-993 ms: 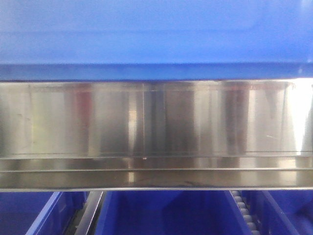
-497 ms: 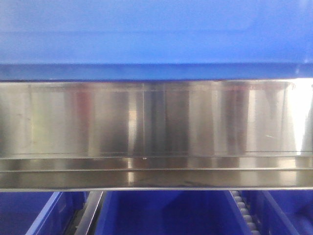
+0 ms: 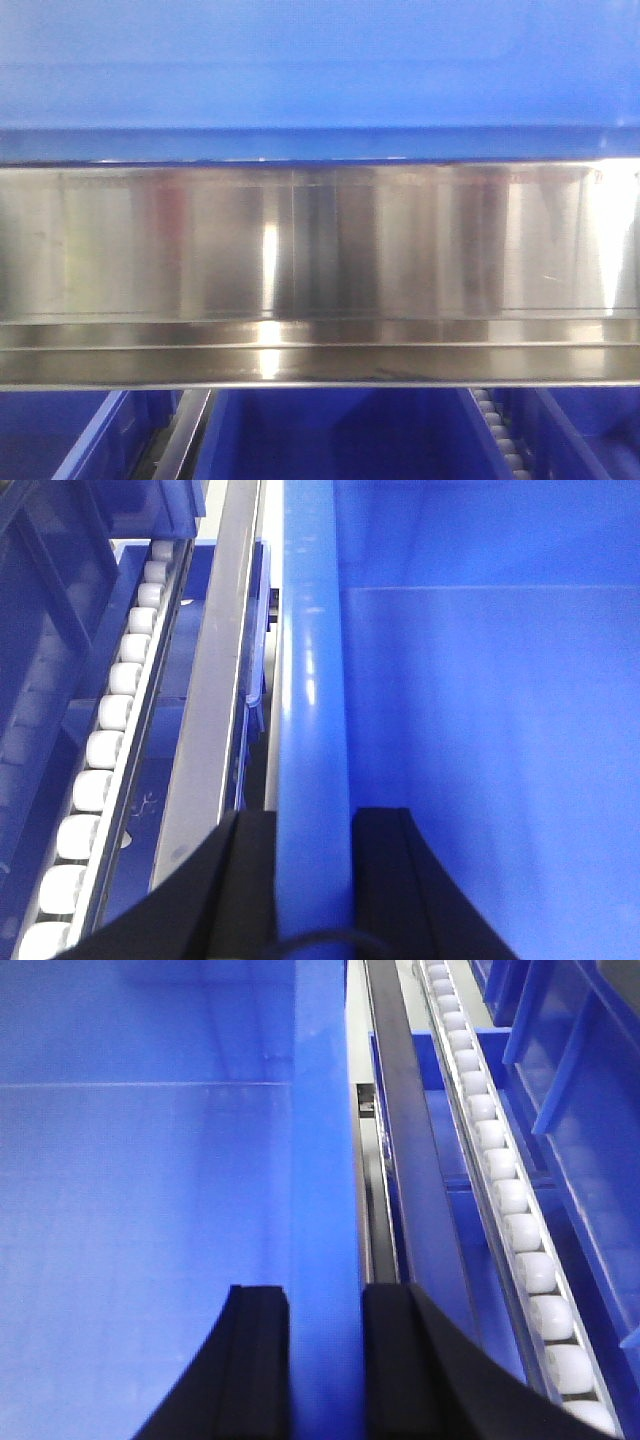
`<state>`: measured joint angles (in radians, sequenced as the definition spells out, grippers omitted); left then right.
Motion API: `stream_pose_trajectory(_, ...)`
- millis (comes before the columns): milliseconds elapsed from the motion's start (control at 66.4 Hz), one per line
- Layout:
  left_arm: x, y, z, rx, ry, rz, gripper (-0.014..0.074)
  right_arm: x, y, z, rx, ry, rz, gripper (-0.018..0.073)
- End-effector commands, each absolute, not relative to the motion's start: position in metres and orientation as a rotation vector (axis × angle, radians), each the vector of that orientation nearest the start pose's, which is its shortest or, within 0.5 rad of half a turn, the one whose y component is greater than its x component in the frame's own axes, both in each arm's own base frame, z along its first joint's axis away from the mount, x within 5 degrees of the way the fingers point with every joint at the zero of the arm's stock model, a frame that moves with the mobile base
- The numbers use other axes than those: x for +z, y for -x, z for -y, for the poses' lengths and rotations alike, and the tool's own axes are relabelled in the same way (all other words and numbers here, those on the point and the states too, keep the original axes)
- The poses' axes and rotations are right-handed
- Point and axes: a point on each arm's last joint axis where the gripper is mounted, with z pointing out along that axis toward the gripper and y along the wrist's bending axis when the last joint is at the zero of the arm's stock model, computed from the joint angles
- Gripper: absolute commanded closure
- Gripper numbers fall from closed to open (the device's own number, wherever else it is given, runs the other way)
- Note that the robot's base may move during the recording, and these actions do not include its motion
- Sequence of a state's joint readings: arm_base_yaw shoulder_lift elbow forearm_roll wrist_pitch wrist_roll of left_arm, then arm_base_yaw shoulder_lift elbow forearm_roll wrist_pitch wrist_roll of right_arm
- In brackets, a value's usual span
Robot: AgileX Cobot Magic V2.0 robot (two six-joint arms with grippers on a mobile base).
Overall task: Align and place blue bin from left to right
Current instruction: 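Lift the blue bin with both grippers and pull it off the shelf, then hold the blue bin with both grippers while the base backs away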
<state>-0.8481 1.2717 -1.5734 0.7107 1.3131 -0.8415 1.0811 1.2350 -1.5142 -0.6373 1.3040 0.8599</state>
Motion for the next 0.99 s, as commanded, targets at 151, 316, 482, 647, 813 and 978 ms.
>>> stream_pose_trajectory(151,0.479,-0.191,0.135,-0.067,0.008,-2.102,0.0707,0.472,-0.148,-0.176,0.338,0.268,-2.087,0.0639)
stream_pose_trajectory(316,0.479,-0.191,0.135,-0.067,0.008,-2.102,0.0707,0.476,-0.149,-0.181,0.394,0.288,-2.037,0.0639)
stream_pose_trajectory(482,0.479,-0.191,0.135,-0.067,0.008,-2.102,0.0707,0.479,-0.149,-0.184,0.441,0.305,-1.993,0.0639)
stream_pose_trajectory(647,0.479,-0.191,0.135,-0.067,0.008,-2.102,0.0707,0.484,-0.149,-0.188,0.493,0.324,-1.944,0.0639)
stream_pose_trajectory(813,0.479,-0.191,0.135,-0.067,0.008,-2.102,0.0707,0.485,-0.148,-0.19,0.511,0.331,-1.926,0.0639)
stream_pose_trajectory(978,0.479,-0.191,0.135,-0.067,0.008,-2.102,0.0707,0.485,-0.148,-0.19,0.511,0.331,-1.926,0.0639)
